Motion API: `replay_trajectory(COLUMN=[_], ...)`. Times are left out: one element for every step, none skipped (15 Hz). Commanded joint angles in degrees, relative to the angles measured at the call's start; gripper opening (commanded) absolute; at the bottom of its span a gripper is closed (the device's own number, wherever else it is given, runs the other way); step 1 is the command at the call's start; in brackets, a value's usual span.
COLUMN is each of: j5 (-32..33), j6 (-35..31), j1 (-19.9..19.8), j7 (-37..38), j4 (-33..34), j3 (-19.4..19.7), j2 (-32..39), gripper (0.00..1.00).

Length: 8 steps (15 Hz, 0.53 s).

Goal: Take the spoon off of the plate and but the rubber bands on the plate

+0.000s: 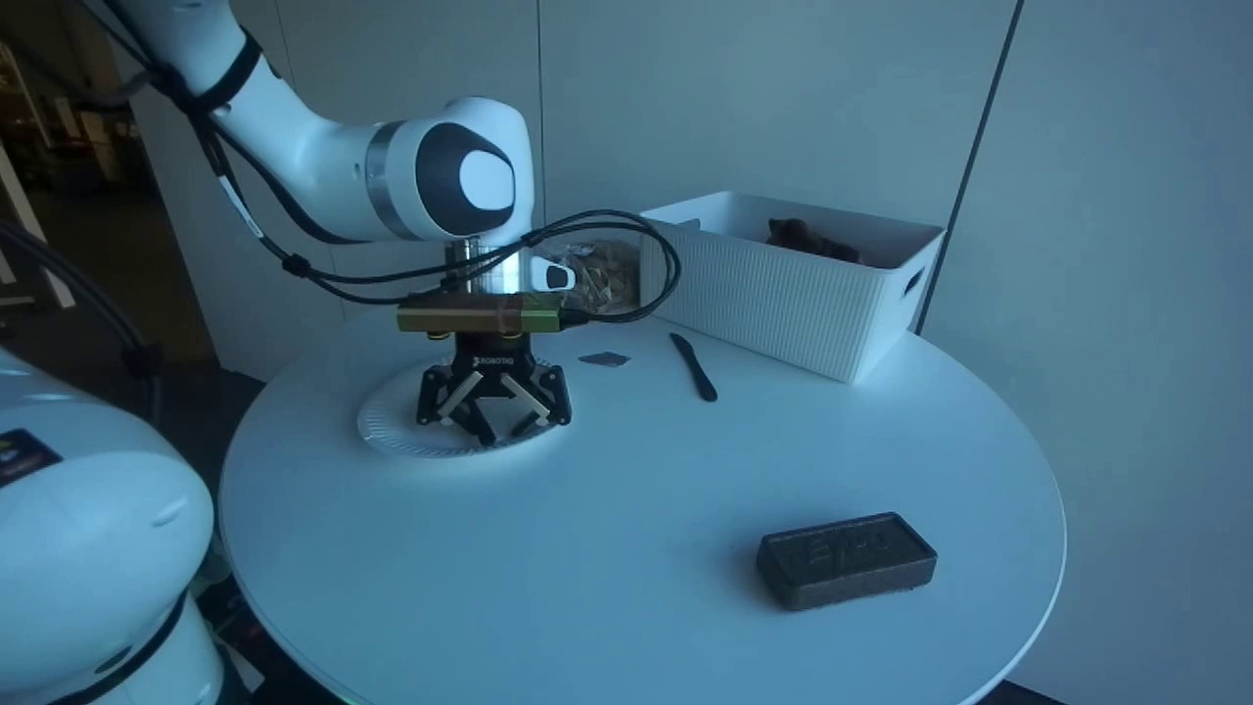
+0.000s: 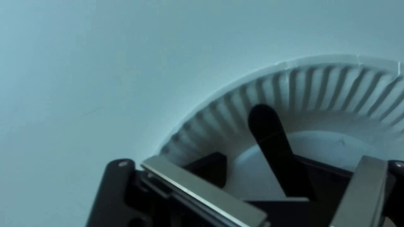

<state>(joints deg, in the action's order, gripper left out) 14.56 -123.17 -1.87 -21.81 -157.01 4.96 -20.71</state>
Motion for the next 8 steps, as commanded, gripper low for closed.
replay_trajectory(j5=[2.41, 4.14, 5.49, 7.31, 8.83, 10.34, 11.47, 12.28], j6=[-3.28, -3.57, -2.78, -2.75, -2.95, -2.03, -1.21, -0.63], j1=[-0.87, -1.53, -1.95, -2.29, -2.58, -2.76, -2.8, -2.77], j7=[3.4, 6.25, 8.84, 11.56, 14.02, 16.42, 18.22, 19.65], j4=[-1.61, -1.5, -1.2, -1.08, -2.64, -1.46, -0.17, -0.18], j3=[-0.53, -1.25, -1.87, -2.61, -3.15, -4.02, -4.68, -5.13], j2=[1.24, 0.74, 0.19, -0.63, -2.64, -2.66, -2.24, -2.75], gripper=[0.22, 0.14, 0.07, 0.05, 0.03, 0.01, 0.03, 0.05])
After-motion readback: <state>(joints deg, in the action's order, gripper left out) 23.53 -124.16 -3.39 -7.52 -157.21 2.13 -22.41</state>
